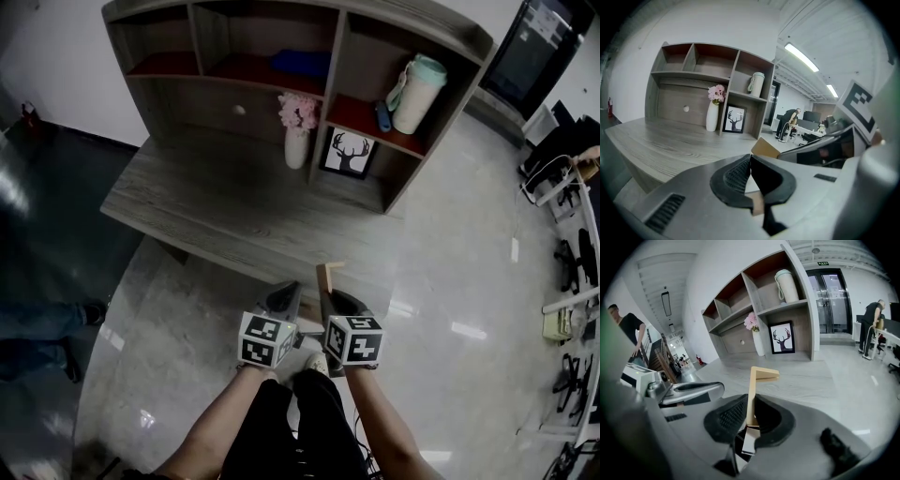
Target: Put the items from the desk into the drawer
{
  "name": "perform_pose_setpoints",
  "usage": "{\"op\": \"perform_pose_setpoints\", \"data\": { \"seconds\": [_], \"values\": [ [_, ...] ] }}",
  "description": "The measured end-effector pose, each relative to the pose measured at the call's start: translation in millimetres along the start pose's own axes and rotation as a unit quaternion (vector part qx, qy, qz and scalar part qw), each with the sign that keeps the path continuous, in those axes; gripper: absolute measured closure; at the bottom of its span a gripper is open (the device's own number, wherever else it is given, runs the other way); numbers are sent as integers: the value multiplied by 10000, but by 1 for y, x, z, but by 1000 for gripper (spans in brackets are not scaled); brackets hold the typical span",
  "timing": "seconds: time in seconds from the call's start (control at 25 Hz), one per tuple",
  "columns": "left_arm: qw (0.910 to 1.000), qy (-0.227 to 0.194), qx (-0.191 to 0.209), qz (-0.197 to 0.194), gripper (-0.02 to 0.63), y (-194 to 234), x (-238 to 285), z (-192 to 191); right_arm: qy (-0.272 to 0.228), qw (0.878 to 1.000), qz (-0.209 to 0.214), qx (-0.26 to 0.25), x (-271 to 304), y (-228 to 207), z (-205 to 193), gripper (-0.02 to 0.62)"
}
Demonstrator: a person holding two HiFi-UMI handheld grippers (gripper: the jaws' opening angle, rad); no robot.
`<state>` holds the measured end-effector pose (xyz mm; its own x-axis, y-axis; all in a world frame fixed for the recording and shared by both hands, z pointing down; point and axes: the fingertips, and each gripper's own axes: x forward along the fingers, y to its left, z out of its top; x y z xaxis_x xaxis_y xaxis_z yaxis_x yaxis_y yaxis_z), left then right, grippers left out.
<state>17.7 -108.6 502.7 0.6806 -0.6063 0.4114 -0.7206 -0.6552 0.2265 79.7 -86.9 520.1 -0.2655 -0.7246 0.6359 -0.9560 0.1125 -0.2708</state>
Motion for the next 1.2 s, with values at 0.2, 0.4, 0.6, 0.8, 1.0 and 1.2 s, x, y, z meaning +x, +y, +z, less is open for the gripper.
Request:
{"op": "perform_pose_setpoints", "data": {
  "seconds": [0.2,0.4,0.6,0.8,1.0,1.2],
  "values": [
    [9999,81,-68,-1,595,-4,-13,-18,165,9998,79,-32,-9,17,-26,543],
    [9999,123,-93,-18,595,-5,-27,-32,380,9991,149,-126,-17,32,-53,543],
    [9996,213,-148,-102,594,-13,-38,-52,552,9984,113,-10,-24,38,-79,543],
    [9991,317,-201,-219,595,-23,-41,-71,672,9977,34,120,-26,34,-106,543],
    [9983,445,-268,-254,595,-25,-37,-89,877,9959,7,204,-24,29,-120,543],
    [9975,533,-432,-193,595,-20,-31,-104,1152,9928,58,334,-15,21,-131,543]
  ]
}}
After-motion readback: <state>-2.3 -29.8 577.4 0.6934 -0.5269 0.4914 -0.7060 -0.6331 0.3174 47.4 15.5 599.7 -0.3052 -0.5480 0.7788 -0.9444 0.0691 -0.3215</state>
